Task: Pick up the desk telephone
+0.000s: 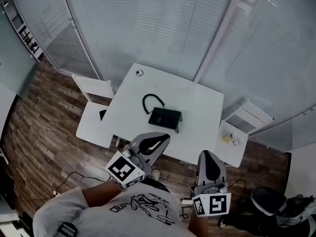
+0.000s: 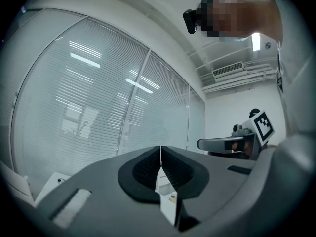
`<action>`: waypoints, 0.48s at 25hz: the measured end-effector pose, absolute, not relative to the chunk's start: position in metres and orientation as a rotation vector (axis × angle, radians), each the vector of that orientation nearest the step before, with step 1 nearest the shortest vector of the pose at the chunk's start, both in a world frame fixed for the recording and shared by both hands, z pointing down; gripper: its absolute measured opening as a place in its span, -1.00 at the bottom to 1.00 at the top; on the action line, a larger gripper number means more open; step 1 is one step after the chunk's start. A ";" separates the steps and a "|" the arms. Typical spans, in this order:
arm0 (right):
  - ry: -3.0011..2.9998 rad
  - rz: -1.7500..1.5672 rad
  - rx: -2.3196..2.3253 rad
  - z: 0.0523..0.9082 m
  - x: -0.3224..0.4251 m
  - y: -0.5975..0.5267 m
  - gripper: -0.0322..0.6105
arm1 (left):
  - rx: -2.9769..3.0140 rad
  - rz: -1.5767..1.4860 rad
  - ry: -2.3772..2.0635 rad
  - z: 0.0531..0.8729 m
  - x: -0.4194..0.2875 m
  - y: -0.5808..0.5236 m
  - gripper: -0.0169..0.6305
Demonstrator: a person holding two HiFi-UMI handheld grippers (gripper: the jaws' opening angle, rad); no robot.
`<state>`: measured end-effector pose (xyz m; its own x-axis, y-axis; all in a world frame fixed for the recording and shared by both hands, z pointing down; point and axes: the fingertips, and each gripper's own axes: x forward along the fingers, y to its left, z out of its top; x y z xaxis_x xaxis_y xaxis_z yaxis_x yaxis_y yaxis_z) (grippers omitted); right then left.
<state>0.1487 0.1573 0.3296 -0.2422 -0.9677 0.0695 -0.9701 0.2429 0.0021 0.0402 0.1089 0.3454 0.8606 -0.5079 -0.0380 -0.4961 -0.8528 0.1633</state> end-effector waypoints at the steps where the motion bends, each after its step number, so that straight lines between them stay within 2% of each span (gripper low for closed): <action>1: -2.437 0.069 1.887 0.331 0.153 0.151 -0.88 | 2.881 -0.118 -0.795 0.346 0.045 0.103 -0.93; 12: -2.487 0.136 1.799 0.344 0.156 0.097 -0.88 | 2.807 -0.072 -0.884 0.362 0.046 0.056 -0.93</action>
